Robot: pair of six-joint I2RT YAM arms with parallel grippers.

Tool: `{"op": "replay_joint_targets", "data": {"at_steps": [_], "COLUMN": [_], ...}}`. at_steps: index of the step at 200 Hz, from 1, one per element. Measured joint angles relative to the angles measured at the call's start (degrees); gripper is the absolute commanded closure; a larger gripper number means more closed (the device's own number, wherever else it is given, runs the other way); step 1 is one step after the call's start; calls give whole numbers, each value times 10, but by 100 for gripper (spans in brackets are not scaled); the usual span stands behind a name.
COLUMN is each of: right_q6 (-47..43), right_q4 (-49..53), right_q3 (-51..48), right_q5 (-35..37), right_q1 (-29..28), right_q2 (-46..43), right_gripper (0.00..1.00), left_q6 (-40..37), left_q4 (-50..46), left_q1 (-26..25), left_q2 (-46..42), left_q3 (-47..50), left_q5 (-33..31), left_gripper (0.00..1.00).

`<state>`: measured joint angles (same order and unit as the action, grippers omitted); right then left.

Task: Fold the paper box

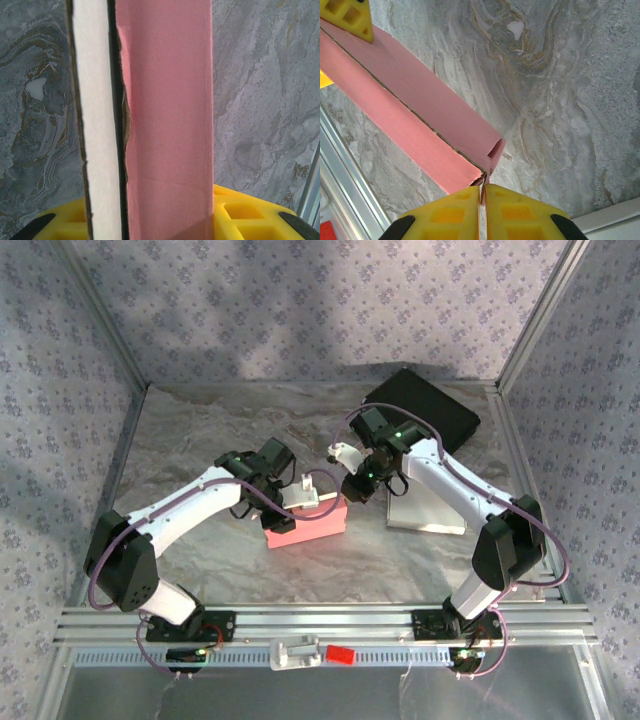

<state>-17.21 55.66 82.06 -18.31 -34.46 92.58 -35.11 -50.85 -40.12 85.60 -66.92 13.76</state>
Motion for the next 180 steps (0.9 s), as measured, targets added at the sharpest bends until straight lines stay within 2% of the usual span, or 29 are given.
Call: {"op": "replay_joint_targets", "data": {"at_steps": [31, 58, 102, 135, 180], "right_q6": [10, 13, 16, 21, 59], "right_q4": [-2, -3, -4, -5, -8], "right_q3": [-4, -4, -4, -4, -4], "right_q5": [8, 8, 8, 9, 16], "right_q1": [-1, -1, -1, -4, -7], "right_q2": [0, 0, 0, 0, 0], "right_gripper": [78, 79, 88, 100, 100], "left_q6": [0, 0, 0, 0, 7], "left_q4": [0, 0, 0, 0, 2], "left_q1": [0, 0, 0, 0, 0], "left_q2": [0, 0, 0, 0, 0], "left_q3": [0, 0, 0, 0, 0], "left_q5": [0, 0, 0, 0, 0], "left_gripper": [63, 63, 62, 62, 65]}}
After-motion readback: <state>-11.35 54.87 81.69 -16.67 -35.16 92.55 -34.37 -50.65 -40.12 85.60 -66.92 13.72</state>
